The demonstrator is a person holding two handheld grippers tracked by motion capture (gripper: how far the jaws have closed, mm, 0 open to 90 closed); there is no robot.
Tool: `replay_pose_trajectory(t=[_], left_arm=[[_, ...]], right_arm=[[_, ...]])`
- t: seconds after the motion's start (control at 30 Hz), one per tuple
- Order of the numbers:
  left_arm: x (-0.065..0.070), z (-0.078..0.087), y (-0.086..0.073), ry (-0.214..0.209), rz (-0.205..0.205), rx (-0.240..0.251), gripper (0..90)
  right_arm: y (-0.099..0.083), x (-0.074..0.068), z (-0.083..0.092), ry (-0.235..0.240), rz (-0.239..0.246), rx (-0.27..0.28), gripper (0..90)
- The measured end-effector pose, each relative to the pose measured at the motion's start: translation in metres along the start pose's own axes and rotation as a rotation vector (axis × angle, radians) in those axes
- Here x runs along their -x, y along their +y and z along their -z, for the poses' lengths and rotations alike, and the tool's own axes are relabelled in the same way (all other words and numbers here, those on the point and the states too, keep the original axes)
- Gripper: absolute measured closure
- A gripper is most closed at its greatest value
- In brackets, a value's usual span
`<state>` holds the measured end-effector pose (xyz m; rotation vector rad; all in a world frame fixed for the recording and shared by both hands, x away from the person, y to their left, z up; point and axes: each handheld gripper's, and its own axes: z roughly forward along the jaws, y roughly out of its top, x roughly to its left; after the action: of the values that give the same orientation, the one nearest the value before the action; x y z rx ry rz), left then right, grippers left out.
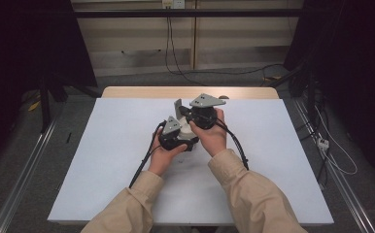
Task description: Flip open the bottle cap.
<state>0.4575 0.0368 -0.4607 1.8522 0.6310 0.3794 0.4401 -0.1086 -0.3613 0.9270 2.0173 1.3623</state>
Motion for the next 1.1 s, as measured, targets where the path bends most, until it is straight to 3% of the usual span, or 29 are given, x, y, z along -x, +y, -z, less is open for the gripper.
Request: replay_pose_trajectory(t=[0.63,0.7,0.73,1.1], left_arm=[[0.0,0.0,0.0,0.006,0.008,0.0,18.5],[0.0,0.0,0.0,0.005,-0.012,-0.003,18.5],[0.001,0.0,0.0,0.005,0.005,-0.002,18.5],[0.0,0.0,0.0,0.005,0.008,0.0,18.5]], right_arm=[[0.001,0.001,-0.009,0.003,-0.004,-0.007,90.0],[0.0,0.001,-0.01,0.005,-0.001,-0.012,90.0],[0.0,0.0,-0.011,0.006,0.0,-0.014,90.0],[0.001,0.0,-0.017,0.013,0.0,-0.015,90.0]])
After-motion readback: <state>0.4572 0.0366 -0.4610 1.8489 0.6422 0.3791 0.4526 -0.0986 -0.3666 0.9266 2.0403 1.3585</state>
